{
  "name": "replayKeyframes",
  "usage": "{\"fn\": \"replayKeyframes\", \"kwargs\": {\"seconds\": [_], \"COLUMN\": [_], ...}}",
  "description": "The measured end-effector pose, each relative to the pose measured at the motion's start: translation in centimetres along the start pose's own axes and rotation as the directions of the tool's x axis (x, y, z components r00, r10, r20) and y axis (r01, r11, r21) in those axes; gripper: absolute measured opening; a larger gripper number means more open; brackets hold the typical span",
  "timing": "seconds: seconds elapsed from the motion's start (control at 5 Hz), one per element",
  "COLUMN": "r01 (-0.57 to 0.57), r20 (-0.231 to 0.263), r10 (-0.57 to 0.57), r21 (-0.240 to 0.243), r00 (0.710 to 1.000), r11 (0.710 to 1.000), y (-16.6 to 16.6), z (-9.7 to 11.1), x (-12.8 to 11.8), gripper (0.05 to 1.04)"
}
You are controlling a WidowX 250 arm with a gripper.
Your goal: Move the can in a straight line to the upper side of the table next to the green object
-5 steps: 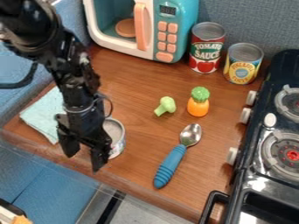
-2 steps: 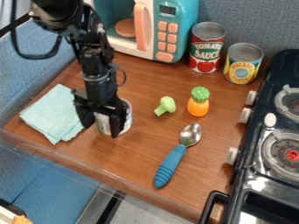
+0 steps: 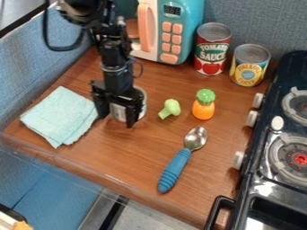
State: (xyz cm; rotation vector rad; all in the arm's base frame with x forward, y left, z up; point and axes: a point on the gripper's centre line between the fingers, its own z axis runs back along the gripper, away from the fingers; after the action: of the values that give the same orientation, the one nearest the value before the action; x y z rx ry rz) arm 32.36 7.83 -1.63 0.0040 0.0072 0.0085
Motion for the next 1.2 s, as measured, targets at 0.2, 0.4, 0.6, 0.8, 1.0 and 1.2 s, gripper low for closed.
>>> {"fn": "replayKeyframes", "kwargs": {"seconds": [0.2,0.4,0.6,0.8,1.0,1.2], "r01": [0.014,0.019,0.024,0.043,0.069,0.068], "r20": [0.012,0.022,0.028,0.01,0.085,0.121], "r10": [-0.014,-0.02,-0.025,-0.043,-0.072,-0.075], "r21": [0.012,0.021,0.031,0.024,0.042,0.055], "r00": [1.0,1.0,0.999,0.999,0.994,0.99], "r11": [1.0,1.0,0.999,0.999,0.997,0.996], "y": [0.1,0.5,0.8,0.5,0.3,0.9], "z": [-0.5,-0.3,0.2,0.3,3.6,5.6], "x": [2.6,4.6,5.1,3.8,2.8,1.1], "gripper": [0.999,0.999,0.999,1.0,1.0,1.0]}}
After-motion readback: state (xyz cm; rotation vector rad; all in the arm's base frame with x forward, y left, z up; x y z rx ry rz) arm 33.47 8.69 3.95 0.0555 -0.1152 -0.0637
